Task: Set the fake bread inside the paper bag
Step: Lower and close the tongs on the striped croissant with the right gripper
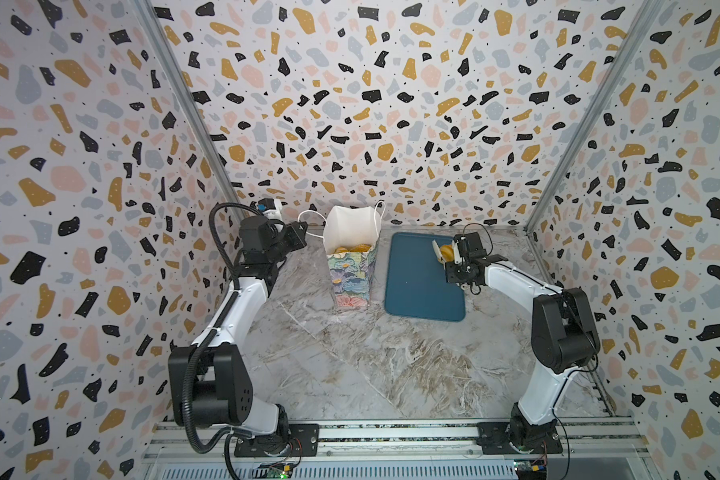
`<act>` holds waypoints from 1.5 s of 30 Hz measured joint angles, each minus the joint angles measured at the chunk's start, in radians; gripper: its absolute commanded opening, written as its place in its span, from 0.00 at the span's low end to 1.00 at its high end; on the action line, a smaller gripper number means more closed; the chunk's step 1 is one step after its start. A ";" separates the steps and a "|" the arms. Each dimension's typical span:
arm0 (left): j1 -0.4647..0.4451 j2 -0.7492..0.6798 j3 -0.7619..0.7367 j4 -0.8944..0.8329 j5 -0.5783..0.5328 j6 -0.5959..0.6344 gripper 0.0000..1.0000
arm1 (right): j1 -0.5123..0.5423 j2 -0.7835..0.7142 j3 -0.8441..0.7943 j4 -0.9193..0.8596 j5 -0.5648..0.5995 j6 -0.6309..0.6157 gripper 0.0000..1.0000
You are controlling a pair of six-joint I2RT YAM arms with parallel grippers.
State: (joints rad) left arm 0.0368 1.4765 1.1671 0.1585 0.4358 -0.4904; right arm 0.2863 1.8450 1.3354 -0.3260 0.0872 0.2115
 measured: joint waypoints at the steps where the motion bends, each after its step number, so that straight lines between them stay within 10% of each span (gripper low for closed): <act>1: 0.000 0.000 0.000 0.000 0.000 0.000 0.00 | -0.001 0.008 0.010 -0.007 0.000 0.000 0.53; 27: 0.000 0.000 0.000 0.000 0.000 0.000 0.00 | -0.020 0.133 0.111 -0.057 -0.012 0.000 0.52; 45: 0.000 0.000 0.000 0.000 0.000 0.000 0.00 | -0.040 0.182 0.146 -0.059 -0.053 -0.007 0.28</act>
State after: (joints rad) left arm 0.0368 1.4765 1.1671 0.1585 0.4355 -0.4904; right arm 0.2459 2.0270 1.4811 -0.3847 0.0338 0.2043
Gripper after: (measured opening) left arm 0.046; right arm 0.349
